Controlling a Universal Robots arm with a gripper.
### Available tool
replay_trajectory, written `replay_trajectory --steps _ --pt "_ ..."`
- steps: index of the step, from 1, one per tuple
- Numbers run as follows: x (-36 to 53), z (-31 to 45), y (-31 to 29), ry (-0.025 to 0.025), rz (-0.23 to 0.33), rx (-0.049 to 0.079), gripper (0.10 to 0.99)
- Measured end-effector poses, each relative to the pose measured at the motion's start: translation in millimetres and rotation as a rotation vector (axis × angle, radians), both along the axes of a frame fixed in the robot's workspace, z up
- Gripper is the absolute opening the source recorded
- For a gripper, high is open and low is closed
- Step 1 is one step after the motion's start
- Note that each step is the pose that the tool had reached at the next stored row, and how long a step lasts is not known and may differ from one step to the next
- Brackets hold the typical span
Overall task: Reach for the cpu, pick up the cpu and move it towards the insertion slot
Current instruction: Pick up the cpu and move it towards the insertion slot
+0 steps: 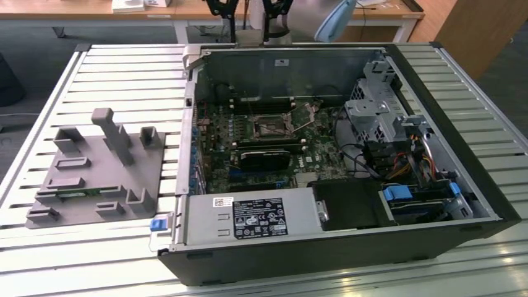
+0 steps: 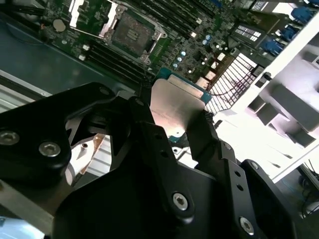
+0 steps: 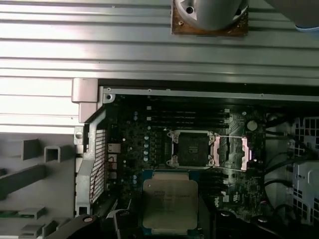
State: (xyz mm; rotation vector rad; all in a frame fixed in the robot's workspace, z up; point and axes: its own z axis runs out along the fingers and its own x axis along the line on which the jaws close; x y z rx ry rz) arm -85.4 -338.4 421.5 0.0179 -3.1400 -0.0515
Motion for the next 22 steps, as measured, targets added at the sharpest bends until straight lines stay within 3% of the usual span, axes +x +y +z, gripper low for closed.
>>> replay_trajectory --steps 9,17,22 --pt "27.4 -1.2 6.7 -0.0012 0.0 0.0 0.533" --pt "48.3 -1.7 7.6 -0.0029 -0.003 0.0 0.533" --pt "53.2 -1.9 7.6 -0.0044 -0.003 0.0 0.533"
